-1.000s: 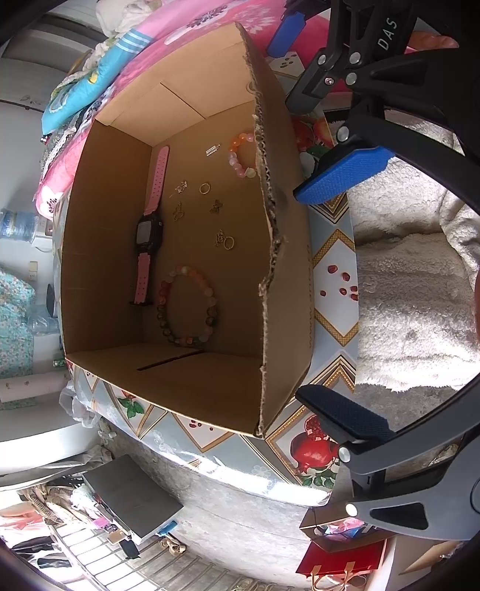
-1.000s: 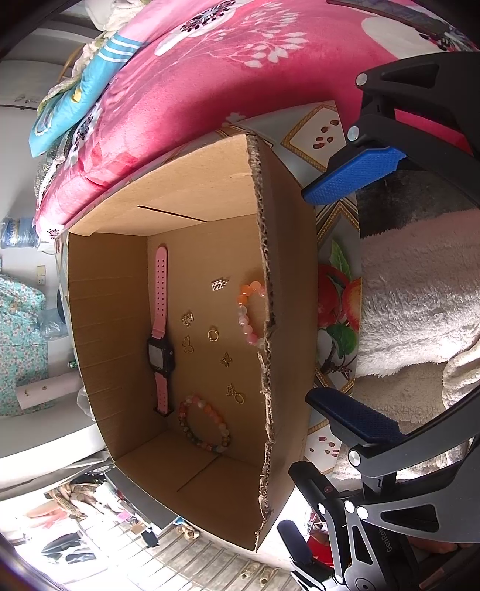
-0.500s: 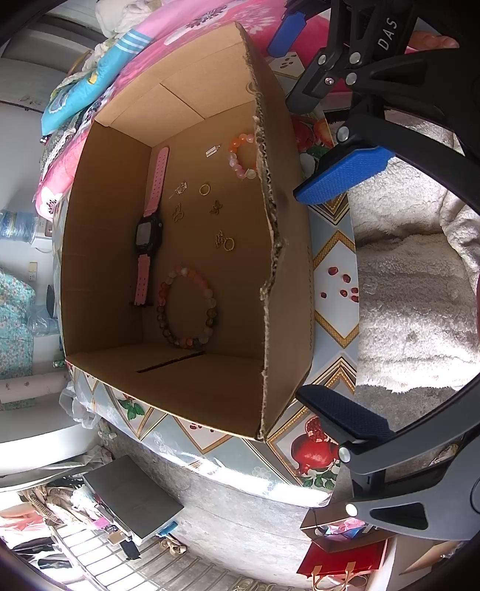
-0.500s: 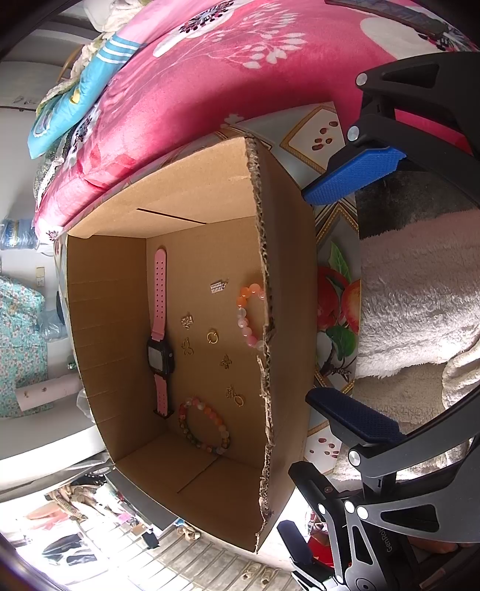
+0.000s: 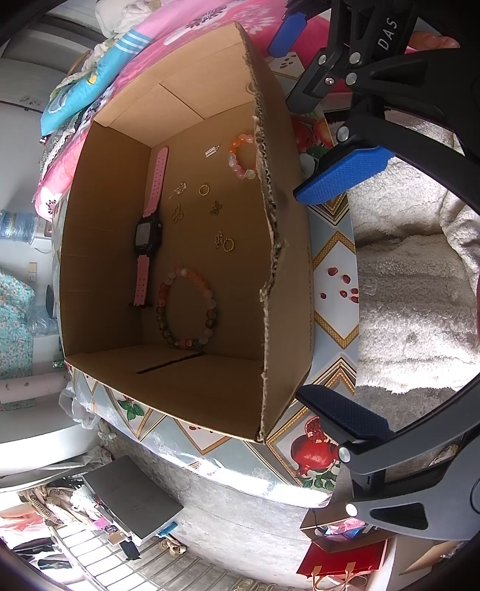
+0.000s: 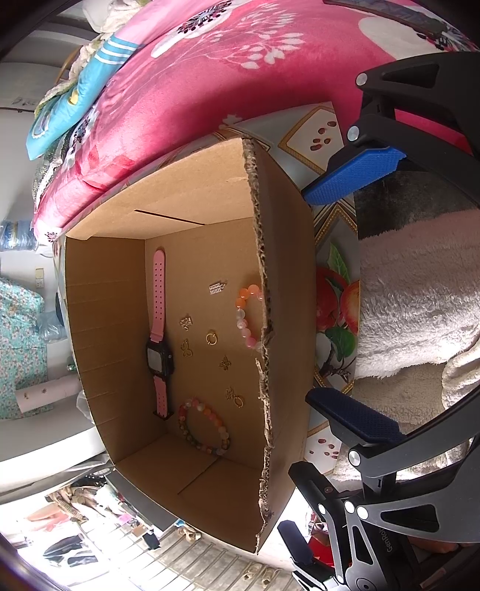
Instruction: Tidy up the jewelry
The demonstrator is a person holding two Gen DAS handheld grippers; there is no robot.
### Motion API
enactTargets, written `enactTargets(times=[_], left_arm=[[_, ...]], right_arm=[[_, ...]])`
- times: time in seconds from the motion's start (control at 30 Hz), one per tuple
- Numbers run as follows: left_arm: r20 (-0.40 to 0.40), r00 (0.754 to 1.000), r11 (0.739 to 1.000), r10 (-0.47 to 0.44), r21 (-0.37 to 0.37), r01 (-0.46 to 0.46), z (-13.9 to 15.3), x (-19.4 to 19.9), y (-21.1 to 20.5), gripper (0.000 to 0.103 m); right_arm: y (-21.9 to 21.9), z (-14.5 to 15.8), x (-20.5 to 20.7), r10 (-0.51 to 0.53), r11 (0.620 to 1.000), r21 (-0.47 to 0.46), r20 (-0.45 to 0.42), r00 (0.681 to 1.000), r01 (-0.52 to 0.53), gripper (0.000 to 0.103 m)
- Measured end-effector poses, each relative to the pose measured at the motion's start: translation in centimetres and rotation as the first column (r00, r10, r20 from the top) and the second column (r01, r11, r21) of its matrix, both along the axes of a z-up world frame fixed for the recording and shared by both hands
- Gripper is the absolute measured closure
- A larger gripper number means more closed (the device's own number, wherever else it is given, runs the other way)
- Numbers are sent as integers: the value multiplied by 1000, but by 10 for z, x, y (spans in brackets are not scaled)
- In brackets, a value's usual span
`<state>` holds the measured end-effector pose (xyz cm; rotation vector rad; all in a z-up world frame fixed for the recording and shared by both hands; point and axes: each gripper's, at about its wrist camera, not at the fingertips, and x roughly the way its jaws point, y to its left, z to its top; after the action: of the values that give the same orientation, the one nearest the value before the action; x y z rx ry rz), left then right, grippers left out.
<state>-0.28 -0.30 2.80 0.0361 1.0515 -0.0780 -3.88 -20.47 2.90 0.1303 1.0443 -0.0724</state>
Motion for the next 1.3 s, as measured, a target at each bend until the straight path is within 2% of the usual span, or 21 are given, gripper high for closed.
enactTargets(times=[0.87,1.3], left_arm=[[-77,997,1000,10,-15,-12,-8,14,2,9],[-84,996,1000,12,-13,-13,-8,15,1,9]], right_arm=[[2,-5,7,-18,999,28,-36,999,19,7],[0,-5,8,-21,999,32,-41,999,22,7]])
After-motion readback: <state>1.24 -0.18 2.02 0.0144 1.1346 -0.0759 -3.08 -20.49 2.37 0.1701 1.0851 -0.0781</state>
